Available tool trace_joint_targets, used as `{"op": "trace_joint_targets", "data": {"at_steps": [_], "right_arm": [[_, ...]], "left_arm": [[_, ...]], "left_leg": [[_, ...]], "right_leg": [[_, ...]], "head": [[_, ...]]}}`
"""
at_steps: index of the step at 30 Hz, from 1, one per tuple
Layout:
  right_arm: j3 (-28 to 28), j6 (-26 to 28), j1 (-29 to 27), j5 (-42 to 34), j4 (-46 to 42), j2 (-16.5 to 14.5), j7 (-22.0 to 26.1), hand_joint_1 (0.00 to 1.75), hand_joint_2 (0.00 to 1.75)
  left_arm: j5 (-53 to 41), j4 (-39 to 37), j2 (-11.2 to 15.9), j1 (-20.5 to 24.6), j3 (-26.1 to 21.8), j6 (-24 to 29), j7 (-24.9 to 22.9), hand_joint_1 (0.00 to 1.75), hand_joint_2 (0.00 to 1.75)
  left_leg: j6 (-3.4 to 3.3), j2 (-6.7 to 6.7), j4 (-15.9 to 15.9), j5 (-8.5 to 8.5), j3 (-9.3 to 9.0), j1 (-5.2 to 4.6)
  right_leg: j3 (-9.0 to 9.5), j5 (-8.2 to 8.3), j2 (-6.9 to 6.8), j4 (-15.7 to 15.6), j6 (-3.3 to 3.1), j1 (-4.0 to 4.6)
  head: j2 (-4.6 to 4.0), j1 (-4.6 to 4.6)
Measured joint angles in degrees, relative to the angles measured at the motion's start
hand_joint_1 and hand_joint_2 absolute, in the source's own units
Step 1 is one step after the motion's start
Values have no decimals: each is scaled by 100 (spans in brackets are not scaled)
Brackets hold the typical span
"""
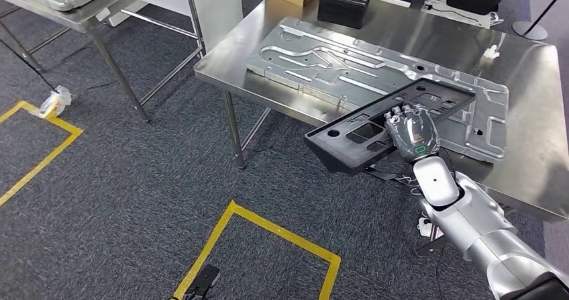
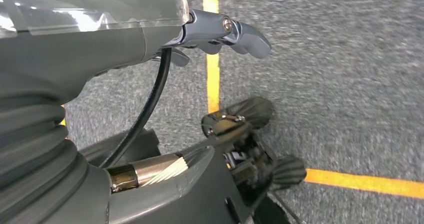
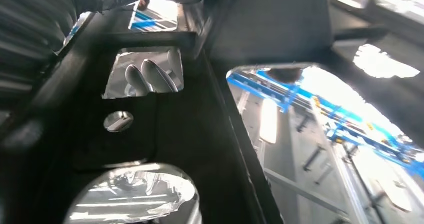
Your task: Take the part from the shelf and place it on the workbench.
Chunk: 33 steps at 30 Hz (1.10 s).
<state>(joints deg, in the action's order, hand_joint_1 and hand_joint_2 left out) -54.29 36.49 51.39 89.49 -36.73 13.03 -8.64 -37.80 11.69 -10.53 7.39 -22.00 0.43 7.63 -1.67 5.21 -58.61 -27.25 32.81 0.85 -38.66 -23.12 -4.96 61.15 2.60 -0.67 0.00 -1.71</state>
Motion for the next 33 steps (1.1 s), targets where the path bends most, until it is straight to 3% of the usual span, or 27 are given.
{"op": "trace_joint_targets", "data": {"at_steps": [1,2,4,6,8,10,12,14,16,19,33], "right_arm": [[0,1,9,1,-1,-2,-5,175,175],[0,1,14,1,1,0,-10,175,175],[0,2,6,2,5,13,-14,175,175],[0,4,11,5,5,23,-14,175,175],[-1,5,16,8,4,4,-12,175,175],[-8,5,-6,12,5,-23,-4,175,175],[-21,6,-28,19,7,-32,-24,175,175],[-42,6,-24,22,18,-32,-110,175,175],[-66,6,-6,26,37,-33,-184,175,175],[-104,6,-2,35,72,-33,-213,175,175],[-183,-30,27,37,137,-84,-289,175,175]], "left_arm": [[-2,0,1,0,-1,3,-4,0,175],[-3,0,2,-1,-3,7,-9,0,175],[-4,0,3,6,-6,16,-17,0,175],[-4,0,3,22,-8,23,-18,0,175],[-3,0,2,14,-8,26,-27,0,175],[-3,0,3,-17,-10,30,-50,0,175],[2,0,4,-25,-15,34,-91,0,175],[37,0,5,-12,-42,35,-188,0,175],[84,0,6,-2,-88,26,-294,0,175],[107,0,4,-10,-136,16,-357,0,175],[178,0,4,-9,-282,3,-534,0,175]], "left_leg": [[34,63,-1,-26,-25,-25],[68,135,7,-50,-50,-50],[133,248,14,-111,-109,-55],[178,47,-190,-285,-67,-28],[192,-308,-887,-632,257,-12],[192,-451,-1593,-855,655,-13],[167,-473,-1590,-651,761,-16],[105,-494,-900,-167,543,-23],[50,-536,-288,114,310,-40],[54,-562,-114,151,249,-58],[7,-607,-107,155,249,-73]], "right_leg": [[69,24,-108,-160,-43,36],[73,-10,-117,-198,-89,70],[77,-19,69,-212,-177,58],[113,-18,238,-238,-259,24],[134,-26,385,-246,-336,11],[145,-41,534,-237,-378,32],[168,-63,666,-216,-387,54],[201,-106,750,-182,-371,65],[204,-143,795,-141,-329,80],[174,-150,808,-123,-309,84],[218,-136,763,-187,-251,79]], "head": [[0,4],[0,9],[0,17],[0,23],[0,32],[0,35],[0,35],[0,34],[0,32],[0,29],[0,27]]}}
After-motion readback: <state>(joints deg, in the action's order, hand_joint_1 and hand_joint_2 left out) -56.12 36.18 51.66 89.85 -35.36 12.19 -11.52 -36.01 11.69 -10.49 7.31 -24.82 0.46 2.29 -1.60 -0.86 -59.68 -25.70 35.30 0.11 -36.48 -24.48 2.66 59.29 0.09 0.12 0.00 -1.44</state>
